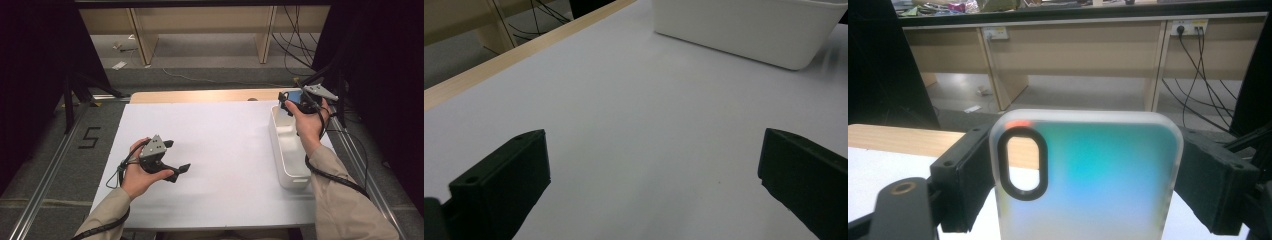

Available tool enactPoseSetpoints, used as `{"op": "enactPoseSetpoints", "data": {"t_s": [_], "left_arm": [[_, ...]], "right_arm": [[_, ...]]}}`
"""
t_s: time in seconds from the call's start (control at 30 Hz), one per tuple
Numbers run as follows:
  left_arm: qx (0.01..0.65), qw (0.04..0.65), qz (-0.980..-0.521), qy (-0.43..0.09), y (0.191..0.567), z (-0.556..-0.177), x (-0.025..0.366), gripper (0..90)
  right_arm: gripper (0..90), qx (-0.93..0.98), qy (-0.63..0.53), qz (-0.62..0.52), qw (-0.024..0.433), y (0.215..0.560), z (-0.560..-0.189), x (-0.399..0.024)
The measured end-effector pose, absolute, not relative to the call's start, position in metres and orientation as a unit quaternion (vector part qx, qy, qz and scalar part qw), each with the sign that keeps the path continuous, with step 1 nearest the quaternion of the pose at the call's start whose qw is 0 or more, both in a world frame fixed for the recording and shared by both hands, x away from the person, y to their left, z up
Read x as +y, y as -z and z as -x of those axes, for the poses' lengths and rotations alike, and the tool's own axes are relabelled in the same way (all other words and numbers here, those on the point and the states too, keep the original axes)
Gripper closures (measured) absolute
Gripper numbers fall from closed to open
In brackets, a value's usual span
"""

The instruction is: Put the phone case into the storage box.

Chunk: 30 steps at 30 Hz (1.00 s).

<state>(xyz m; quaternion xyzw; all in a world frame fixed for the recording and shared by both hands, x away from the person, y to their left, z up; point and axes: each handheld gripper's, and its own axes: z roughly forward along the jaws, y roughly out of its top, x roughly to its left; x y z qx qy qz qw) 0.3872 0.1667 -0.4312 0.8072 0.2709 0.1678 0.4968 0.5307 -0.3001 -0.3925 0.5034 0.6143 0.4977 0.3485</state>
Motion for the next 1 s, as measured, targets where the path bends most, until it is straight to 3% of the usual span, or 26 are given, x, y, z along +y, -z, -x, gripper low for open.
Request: {"op": "enactPoseSetpoints", "data": {"t_s": [1.0], "left_arm": [[0.270, 0.497, -0.807, -0.168, 0.4311, -0.3872, 0.1668, 0.0]], "right_arm": [[17.8, 0.613, -0.493, -0.507, 0.351, 0.3944, -0.5350, -0.2996]]}}
